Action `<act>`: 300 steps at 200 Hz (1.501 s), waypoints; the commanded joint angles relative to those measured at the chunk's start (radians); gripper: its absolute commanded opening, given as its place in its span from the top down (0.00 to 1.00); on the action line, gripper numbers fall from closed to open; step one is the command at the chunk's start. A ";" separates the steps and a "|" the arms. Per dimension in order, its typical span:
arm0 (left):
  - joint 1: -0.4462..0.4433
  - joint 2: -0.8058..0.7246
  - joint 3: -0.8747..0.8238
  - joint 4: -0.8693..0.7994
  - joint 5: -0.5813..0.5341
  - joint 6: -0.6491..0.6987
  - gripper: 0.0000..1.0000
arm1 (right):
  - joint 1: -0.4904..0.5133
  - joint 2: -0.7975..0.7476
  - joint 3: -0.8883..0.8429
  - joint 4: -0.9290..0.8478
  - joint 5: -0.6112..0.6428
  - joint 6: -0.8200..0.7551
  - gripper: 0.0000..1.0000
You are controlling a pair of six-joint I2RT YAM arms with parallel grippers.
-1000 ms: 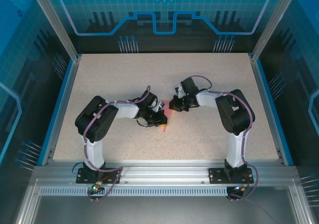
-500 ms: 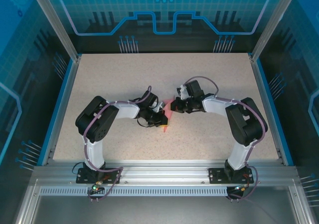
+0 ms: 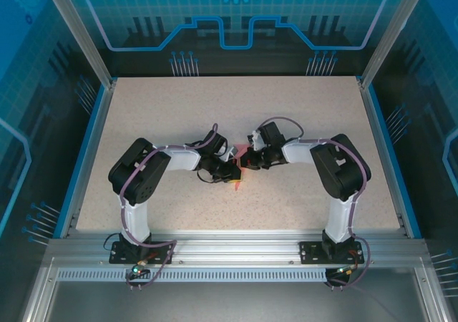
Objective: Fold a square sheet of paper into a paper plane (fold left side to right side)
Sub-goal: Fold the wing for the fifth time at the center of the table.
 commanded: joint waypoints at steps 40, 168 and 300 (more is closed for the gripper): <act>-0.020 0.020 -0.015 -0.109 -0.057 0.027 1.00 | -0.019 0.051 0.068 -0.086 0.061 -0.082 0.98; -0.020 0.021 -0.024 -0.105 -0.058 0.026 1.00 | -0.113 0.120 0.205 -0.178 0.087 -0.156 0.98; -0.021 0.022 -0.033 -0.091 -0.053 0.023 1.00 | -0.259 0.224 0.355 -0.224 0.056 -0.170 0.97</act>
